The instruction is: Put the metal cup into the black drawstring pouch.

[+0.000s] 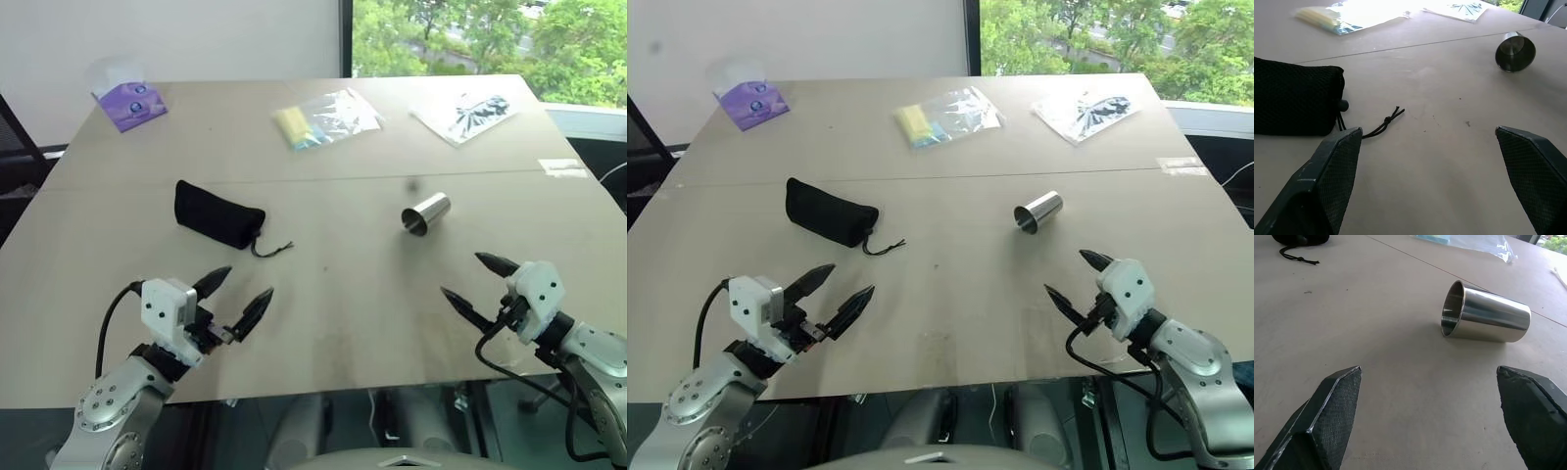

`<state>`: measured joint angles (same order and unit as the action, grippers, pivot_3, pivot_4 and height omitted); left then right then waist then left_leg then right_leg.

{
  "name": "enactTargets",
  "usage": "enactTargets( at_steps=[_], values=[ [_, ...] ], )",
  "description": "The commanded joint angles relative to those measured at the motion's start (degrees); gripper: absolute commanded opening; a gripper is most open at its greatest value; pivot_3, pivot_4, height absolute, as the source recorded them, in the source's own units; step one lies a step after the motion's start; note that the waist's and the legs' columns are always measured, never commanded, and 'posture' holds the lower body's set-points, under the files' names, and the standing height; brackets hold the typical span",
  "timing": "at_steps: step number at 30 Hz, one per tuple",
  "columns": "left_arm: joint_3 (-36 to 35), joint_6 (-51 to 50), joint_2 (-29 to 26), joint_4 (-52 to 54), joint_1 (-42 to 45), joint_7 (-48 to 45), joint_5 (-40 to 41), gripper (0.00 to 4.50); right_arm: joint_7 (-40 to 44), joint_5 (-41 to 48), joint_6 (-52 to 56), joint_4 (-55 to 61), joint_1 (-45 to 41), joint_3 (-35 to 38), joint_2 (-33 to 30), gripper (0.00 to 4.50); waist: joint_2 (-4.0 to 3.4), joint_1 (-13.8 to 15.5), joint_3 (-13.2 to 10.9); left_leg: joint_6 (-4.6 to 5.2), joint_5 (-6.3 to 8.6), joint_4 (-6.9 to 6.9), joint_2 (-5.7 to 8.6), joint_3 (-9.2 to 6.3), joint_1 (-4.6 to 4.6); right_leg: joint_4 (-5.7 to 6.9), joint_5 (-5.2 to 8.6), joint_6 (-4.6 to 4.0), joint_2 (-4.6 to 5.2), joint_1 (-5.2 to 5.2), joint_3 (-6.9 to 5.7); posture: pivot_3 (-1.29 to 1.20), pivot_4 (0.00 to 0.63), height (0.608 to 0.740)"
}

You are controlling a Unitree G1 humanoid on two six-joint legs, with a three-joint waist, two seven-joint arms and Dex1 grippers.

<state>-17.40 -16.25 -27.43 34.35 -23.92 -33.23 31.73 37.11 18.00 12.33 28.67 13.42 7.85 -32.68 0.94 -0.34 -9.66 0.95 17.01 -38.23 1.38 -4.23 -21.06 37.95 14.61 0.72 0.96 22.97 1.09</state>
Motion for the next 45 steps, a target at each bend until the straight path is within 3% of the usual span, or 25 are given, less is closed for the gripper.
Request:
enactTargets(
  at_steps=[1, 11, 18, 22, 27, 34, 39, 45],
  values=[
    [-0.1, -0.8, -0.1, 2.6, 1.1, 1.0, 1.0, 4.50, 0.2, 0.7, -2.2, 0.7, -1.0, 1.6, 0.4, 4.46, 0.00, 0.0, 0.0, 0.00, 0.00, 0.00, 0.00, 0.00, 0.00, 0.00, 0.00, 0.00, 0.00, 0.00, 0.00, 0.00, 0.150, 0.740],
    [-0.6, -1.9, 0.6, 2.3, 1.3, 1.0, 3.0, 4.50, 1.0, 3.7, 0.4, -0.5, -14.4, -2.5, 2.1, 4.46, -0.05, -0.5, 0.0, -0.01, -0.01, -0.03, 0.00, 0.00, 0.02, 0.03, -0.01, 0.01, -0.01, -0.01, 0.00, 0.00, 0.150, 0.740],
    [-1.5, -0.2, 0.5, 1.6, 2.4, 3.8, -1.8, 4.50, 3.1, 6.9, 5.2, 2.3, -19.0, -4.0, 0.4, 4.46, -0.06, 0.6, 0.0, 0.00, 0.00, -0.03, 0.02, -0.09, -0.03, 0.01, -0.01, 0.00, 0.02, -0.01, -0.08, 0.00, 0.150, 0.740],
    [1.1, -9.8, -2.3, 4.3, 7.1, 13.3, -9.6, 4.50, 6.8, 6.9, 3.8, 4.4, -17.1, -6.0, -1.4, 4.46, -0.05, 1.1, 0.0, 0.00, 0.00, -0.03, 0.02, -0.09, -0.02, 0.01, -0.02, 0.00, 0.01, -0.01, -0.09, 0.00, 0.150, 0.740],
    [8.4, -32.2, -8.6, 10.5, 16.6, 25.2, -21.4, 4.50, 9.6, 12.3, 4.8, 5.8, -17.1, -5.1, -1.6, 4.46, -0.04, 1.1, 0.0, 0.00, 0.00, -0.05, 0.05, -0.13, -0.04, 0.03, -0.03, 0.02, 0.02, -0.02, -0.12, 0.00, 0.150, 0.740],
    [20.8, -55.8, -16.4, 10.2, 35.3, 29.0, -29.5, 4.50, 10.4, 12.4, 4.8, 5.5, -16.8, -4.7, -3.3, 4.46, -0.02, 1.0, 0.0, -0.09, -0.05, -0.04, 0.07, -0.15, -0.02, 0.08, -0.03, 0.02, 0.01, -0.01, -0.16, 0.00, 0.150, 0.740],
    [30.2, -62.6, -18.5, 7.6, 44.8, 30.3, -32.8, 4.50, 9.9, 11.6, 4.1, 5.6, -15.9, -4.7, -3.4, 4.46, 0.00, 0.9, -0.1, -0.27, -0.15, -0.03, 0.09, -0.16, -0.08, 0.05, -0.03, 0.03, 0.03, 0.00, -0.16, 0.00, 0.150, 0.740],
    [38.9, -65.4, -17.2, 2.8, 51.8, 33.1, -37.3, 4.50, 8.9, 11.4, 4.0, 6.8, -14.6, -4.2, -3.3, 4.46, 0.01, 1.1, -0.1, -0.29, -0.17, -0.04, 0.09, -0.19, -0.23, 0.06, -0.03, 0.03, 0.04, 0.13, -0.17, 0.00, 0.150, 0.740]
  ],
)
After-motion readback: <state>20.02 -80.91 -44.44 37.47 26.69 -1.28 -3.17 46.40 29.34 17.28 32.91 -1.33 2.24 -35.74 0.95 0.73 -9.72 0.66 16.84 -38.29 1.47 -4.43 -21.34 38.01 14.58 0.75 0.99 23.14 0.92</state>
